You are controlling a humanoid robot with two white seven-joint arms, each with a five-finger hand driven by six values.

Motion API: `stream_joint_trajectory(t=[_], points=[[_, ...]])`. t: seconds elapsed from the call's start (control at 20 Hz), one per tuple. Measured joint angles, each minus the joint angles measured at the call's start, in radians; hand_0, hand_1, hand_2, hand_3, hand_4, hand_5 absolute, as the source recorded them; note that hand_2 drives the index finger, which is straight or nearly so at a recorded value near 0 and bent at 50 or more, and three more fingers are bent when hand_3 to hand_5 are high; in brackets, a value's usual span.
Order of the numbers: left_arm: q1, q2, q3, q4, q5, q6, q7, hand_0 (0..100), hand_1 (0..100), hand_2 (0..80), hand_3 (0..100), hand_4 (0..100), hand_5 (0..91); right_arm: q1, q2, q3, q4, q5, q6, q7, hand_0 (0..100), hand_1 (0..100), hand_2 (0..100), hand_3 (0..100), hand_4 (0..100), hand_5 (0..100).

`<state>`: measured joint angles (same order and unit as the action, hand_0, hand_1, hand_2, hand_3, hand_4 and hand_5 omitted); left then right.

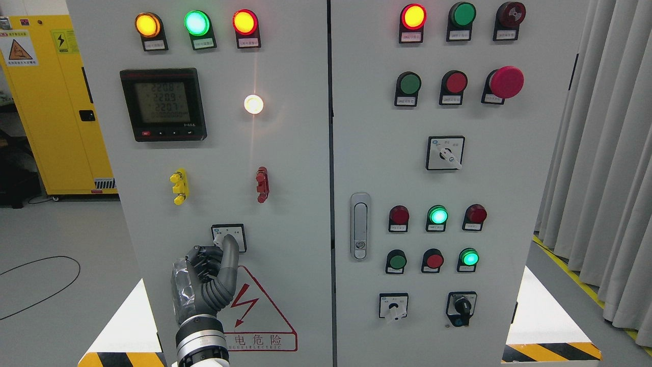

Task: Turn on light switch 1

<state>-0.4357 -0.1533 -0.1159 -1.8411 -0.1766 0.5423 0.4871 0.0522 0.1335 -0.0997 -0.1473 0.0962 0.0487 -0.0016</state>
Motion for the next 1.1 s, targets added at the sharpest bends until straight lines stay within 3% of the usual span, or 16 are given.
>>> stream_joint_trajectory(t=[0.4, 1.1], points=[[0.000, 0.000, 0.000, 0.000, 0.000, -0.005, -0.006, 24, 47, 64.6, 93, 92, 84.0, 0.000, 0.000, 0.000, 0.000, 0.000, 0.000, 0.000, 0, 50, 4, 0, 0, 0], [0.031, 0.002, -0.002, -0.007, 0.000, -0.039, -0.011, 20, 43, 65.6, 93, 92, 83.3, 0.000, 0.000, 0.000, 0.000, 0.000, 0.000, 0.000, 0, 50, 4, 0, 0, 0]])
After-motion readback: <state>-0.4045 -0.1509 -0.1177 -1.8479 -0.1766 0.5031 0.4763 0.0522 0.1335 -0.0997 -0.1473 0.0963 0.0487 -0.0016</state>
